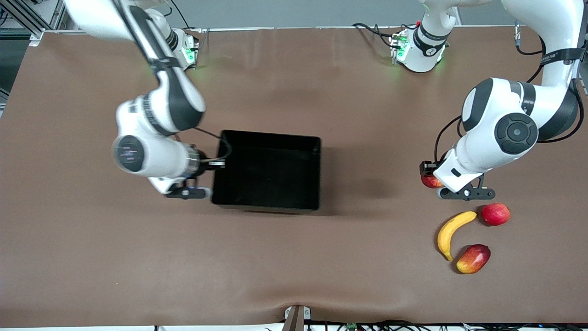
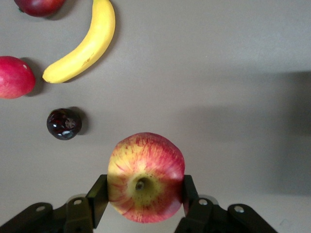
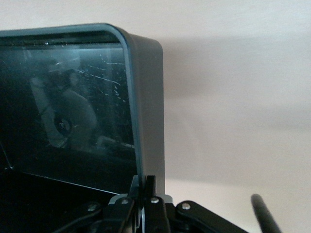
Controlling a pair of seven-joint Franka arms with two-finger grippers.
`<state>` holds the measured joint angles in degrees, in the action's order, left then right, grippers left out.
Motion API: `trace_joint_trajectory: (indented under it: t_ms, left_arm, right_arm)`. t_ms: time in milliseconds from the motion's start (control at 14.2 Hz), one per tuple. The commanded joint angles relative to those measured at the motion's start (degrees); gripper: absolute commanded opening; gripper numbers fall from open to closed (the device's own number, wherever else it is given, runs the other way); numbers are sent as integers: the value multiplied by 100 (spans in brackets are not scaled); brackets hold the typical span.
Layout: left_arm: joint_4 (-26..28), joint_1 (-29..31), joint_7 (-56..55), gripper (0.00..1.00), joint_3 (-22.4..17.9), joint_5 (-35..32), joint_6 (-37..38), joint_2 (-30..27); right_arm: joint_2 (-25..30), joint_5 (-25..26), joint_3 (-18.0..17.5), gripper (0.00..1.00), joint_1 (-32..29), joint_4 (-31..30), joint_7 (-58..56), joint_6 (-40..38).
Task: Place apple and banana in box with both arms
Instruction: 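Carry the apple toward the box while the right gripper withdraws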
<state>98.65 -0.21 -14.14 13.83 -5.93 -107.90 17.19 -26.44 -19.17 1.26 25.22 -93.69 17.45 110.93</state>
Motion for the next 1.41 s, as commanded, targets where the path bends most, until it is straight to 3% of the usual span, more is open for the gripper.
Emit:
trace_joint_trajectory:
  t_ms: [0, 352, 493, 633, 774, 915, 1056, 1337]
  left_arm:
    - [5, 4, -132, 0, 41, -127, 156, -93]
    - [-4, 4, -765, 0, 339, -127, 217, -94]
    - [-13, -22, -949, 0, 524, -127, 200, -41]
    - [-22, -101, -1291, 0, 796, -127, 103, 47]
    - [-48, -425, -1721, 0, 850, -153, -72, 117]
    - [-66, -750, -2029, 0, 850, -145, -501, 214]
    - [-48, -1058, -2337, 0, 841, -154, -958, 372]
    - [66, -1621, -2978, 0, 815, -189, -1671, 644]
  right_arm:
    - [-281, -359, 67, 0, 368, 96, 39, 402]
    - [-853, -395, 67, 0, 774, 122, 196, 1053]
    - [-872, -307, 85, 99, 739, 297, 320, 1028]
    - [-749, -298, 250, 100, 468, 700, 294, 521]
    - [-678, -263, 287, 100, -15, 1594, 285, -777]
    - [-704, 122, 287, 100, -481, 2282, 15, -1484]
    - [-617, 492, 348, 100, -736, 2372, -329, -1783]
    - [-188, 484, 322, 100, -1668, 2592, -461, -2355]
